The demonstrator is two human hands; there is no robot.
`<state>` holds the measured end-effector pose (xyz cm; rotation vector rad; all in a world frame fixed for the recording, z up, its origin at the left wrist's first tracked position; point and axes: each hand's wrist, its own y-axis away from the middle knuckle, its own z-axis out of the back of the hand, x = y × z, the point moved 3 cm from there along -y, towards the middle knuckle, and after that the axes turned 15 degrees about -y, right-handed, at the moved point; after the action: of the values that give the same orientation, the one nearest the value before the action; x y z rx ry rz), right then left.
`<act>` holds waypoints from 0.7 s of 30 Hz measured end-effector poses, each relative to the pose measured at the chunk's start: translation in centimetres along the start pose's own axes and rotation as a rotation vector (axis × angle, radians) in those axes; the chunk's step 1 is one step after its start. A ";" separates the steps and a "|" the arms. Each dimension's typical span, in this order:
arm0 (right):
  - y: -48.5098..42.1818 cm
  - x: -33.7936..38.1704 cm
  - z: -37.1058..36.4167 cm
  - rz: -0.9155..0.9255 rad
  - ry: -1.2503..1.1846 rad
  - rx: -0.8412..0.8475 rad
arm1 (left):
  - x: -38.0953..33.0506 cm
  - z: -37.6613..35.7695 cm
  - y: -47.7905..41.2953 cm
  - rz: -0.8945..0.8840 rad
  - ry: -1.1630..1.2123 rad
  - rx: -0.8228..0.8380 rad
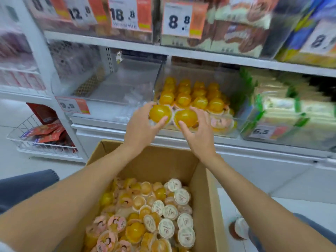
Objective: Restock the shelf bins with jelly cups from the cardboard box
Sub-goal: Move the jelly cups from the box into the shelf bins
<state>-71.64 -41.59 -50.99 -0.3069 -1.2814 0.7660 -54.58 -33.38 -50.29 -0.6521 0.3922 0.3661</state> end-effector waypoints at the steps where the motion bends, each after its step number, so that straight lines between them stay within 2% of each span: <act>1: -1.6 0.7 0.8 0.004 -0.010 -0.035 | -1.1 0.7 -1.8 -0.053 -0.020 -0.042; 3: -4.4 1.5 1.9 -0.022 0.009 -0.069 | -2.9 1.6 -5.2 -0.142 -0.124 -0.054; 6: -7.5 0.5 2.1 -0.092 0.116 -0.020 | -3.6 0.9 -9.0 -0.144 -0.389 0.085; 8: -8.6 -1.0 1.5 -0.183 0.153 0.068 | -2.9 -0.1 -10.2 -0.153 -0.568 0.221; 11: -9.3 -2.7 0.1 -0.323 0.206 0.277 | -2.4 -1.7 -10.4 -0.281 -0.761 0.337; 13: -9.5 -3.2 -0.2 -0.388 0.214 0.327 | -2.2 -2.3 -10.3 -0.317 -0.775 0.364; 17: -9.8 -4.3 0.1 -0.387 0.267 0.197 | -1.0 -2.9 -9.9 -0.369 -0.697 0.305; 19: -9.7 -4.6 -0.2 -0.381 0.377 0.284 | -0.3 -3.2 -9.4 -0.386 -0.663 0.266; 21: -9.5 -4.9 -0.3 -0.388 0.373 0.345 | 0.0 -3.4 -8.7 -0.415 -0.629 0.218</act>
<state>-68.50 -51.60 -48.96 0.0784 -0.8038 0.5504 -51.55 -41.94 -48.30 -0.3625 -0.3009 0.1136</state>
